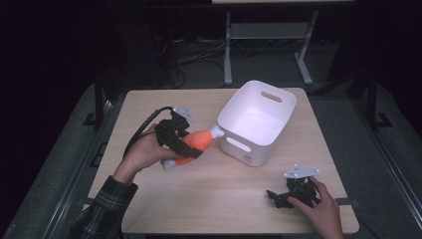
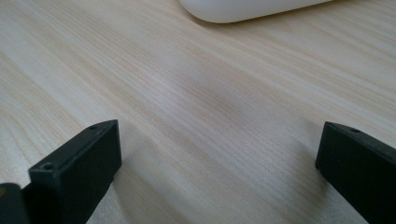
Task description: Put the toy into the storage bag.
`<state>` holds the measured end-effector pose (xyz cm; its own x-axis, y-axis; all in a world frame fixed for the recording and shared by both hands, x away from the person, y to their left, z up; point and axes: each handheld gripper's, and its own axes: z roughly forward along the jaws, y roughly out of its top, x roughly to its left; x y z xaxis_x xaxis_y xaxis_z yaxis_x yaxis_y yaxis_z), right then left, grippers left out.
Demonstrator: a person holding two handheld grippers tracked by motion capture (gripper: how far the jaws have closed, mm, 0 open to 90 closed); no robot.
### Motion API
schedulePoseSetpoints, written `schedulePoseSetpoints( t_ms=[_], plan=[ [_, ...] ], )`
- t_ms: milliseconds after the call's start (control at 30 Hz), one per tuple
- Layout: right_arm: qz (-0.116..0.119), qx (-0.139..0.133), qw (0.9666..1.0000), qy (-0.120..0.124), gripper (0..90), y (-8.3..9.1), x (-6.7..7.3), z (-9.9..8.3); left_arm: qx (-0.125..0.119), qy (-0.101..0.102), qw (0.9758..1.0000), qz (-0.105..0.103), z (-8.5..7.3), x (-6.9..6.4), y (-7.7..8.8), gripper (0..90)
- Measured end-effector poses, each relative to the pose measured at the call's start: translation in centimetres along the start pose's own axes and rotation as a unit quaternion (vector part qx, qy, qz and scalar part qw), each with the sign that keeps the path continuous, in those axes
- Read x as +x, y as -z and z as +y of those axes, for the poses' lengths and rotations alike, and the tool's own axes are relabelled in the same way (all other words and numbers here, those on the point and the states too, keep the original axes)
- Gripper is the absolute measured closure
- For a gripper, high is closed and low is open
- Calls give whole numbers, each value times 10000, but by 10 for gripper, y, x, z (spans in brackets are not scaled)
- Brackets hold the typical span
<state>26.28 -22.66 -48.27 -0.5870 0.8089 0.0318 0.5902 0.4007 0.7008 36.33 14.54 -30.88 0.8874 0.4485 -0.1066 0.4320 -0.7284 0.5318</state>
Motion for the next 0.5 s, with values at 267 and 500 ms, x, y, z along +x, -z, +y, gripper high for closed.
schedulePoseSetpoints(
  t_ms=[267,500],
  plan=[
    [0,-2,10000,1,0,0,0,0,-88,-23,9999,-55,16,4,5,226],
    [2,-2,10000,-2,0,0,0,0,-92,-48,9999,-30,31,9,7,227]
  ],
)
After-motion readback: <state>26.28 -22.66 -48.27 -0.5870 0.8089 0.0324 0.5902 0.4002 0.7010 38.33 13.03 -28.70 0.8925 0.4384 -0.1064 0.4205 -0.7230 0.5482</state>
